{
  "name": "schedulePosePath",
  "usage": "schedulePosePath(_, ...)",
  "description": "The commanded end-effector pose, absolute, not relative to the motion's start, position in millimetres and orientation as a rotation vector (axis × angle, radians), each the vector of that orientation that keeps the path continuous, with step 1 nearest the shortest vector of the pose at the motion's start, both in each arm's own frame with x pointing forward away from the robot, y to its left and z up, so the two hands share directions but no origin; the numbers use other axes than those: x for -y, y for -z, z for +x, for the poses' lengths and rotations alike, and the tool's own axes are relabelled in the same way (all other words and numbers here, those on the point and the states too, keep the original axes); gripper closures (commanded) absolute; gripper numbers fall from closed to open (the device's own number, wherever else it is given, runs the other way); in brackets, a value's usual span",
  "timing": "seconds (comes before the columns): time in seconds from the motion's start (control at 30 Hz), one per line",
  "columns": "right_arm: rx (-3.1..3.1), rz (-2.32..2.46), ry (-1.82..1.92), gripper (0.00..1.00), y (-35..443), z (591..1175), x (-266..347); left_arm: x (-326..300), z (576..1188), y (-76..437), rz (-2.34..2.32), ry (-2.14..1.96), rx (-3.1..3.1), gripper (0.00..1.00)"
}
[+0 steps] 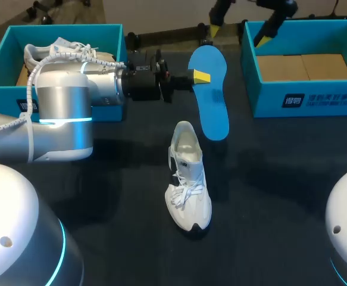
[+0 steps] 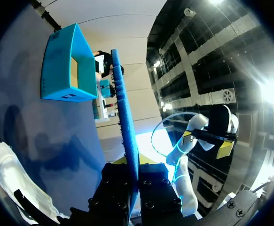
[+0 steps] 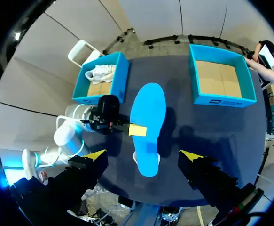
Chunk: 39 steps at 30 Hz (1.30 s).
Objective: Take the shoe out of the shoebox, open the shoe tongue, remove and reinsert the insole, then place the shoe into the shoebox
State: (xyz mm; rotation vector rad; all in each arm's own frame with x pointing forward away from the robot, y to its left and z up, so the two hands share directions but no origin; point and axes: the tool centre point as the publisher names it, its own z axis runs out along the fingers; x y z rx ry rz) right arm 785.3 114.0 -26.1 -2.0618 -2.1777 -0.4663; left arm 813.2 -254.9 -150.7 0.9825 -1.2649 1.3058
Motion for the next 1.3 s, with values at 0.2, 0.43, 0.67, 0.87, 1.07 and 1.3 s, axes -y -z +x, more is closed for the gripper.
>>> schedulePosePath(0.2, 2.302, -2.185, 0.217, 0.0, 32, 798, -133, 255, 812, 151, 0.983, -1.308, 1.264, 1.0)
schedulePosePath(0.43, 2.355, -2.168, 0.149, 0.0, 39, 805, -140, 255, 812, 151, 0.983, -1.308, 1.264, 1.0)
schedulePosePath(0.67, 2.354, -2.204, 0.144, 0.0, 44, 808, -141, 255, 812, 151, 0.983, -1.308, 1.264, 1.0)
schedulePosePath(0.87, 2.353, -2.22, 0.136, 0.0, 47, 808, -142, 255, 812, 151, 0.983, -1.308, 1.264, 1.0)
schedulePosePath(1.07, 2.347, -2.228, 0.128, 0.0, 49, 807, -142, 255, 812, 151, 0.983, -1.308, 1.264, 1.0)
schedulePosePath(1.3, 2.283, -2.222, 0.257, 0.0, 48, 808, -137, 255, 812, 151, 0.983, -1.308, 1.264, 1.0)
